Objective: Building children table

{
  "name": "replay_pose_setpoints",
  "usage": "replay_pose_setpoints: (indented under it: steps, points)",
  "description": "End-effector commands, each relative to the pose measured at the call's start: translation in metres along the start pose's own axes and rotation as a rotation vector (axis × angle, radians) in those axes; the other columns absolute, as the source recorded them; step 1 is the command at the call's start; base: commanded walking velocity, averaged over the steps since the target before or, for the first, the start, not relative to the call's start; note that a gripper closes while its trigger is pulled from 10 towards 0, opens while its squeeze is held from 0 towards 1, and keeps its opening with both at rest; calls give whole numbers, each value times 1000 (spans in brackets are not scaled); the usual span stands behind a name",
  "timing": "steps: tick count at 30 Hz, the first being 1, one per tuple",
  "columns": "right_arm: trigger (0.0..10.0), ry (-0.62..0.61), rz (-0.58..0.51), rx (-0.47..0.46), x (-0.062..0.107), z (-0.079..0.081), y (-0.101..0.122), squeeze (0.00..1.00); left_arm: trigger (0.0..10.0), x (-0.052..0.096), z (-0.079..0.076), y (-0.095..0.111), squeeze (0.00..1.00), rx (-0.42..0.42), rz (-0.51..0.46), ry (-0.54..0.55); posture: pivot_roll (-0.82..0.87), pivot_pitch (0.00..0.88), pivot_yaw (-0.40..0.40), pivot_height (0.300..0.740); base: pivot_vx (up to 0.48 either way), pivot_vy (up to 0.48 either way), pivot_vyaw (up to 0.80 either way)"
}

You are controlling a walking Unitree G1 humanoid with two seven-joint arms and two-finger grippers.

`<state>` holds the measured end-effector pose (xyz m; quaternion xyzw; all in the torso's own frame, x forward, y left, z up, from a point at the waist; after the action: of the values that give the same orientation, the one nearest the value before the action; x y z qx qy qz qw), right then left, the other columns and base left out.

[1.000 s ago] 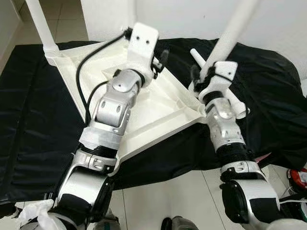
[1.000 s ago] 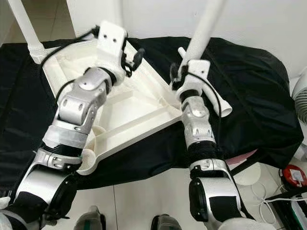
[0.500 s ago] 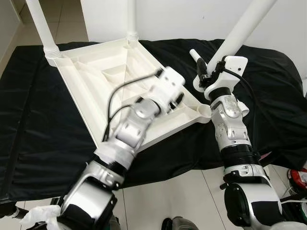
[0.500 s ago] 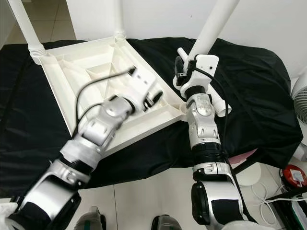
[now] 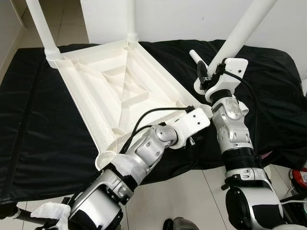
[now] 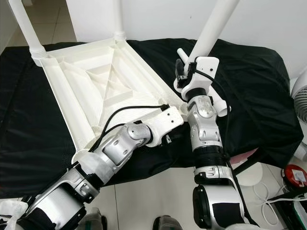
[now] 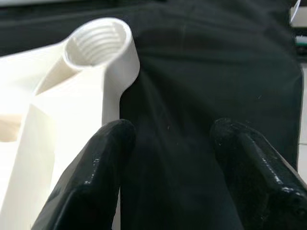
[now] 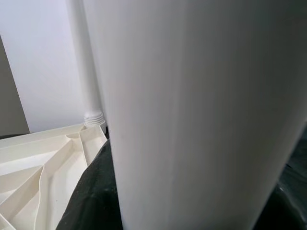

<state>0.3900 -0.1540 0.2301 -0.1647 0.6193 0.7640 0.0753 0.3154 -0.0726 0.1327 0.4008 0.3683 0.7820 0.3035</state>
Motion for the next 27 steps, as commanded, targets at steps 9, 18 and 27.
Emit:
replay_pose_setpoints:
  steps: [9,18,27]
  points:
    - [10000,4,-4,19,-1,3,4,0,10000,-12,23,4,0,24,56,105,33,5,-12,740,0,0,0]
    - [10000,-14,6,21,1,-2,1,0,10000,-2,16,46,0,30,-163,-2,40,6,-13,740,0,0,0]
    - [10000,7,7,22,-1,5,2,0,10000,-14,26,19,0,78,0,119,41,9,-21,740,0,0,0]
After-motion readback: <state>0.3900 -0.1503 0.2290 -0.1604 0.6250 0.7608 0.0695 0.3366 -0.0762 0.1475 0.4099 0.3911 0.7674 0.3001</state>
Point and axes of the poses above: a point about 5 cm out from each wrist's last joint towards the gripper, its own x axis pointing back from the gripper into the wrist, its own y axis along the axis of the wrist's last joint, z = x × y, the point moved 3 cm from there along -x, pointing out of the wrist towards the gripper, and after that the axes turned 8 degrees about -x, right-handed, at the moved point
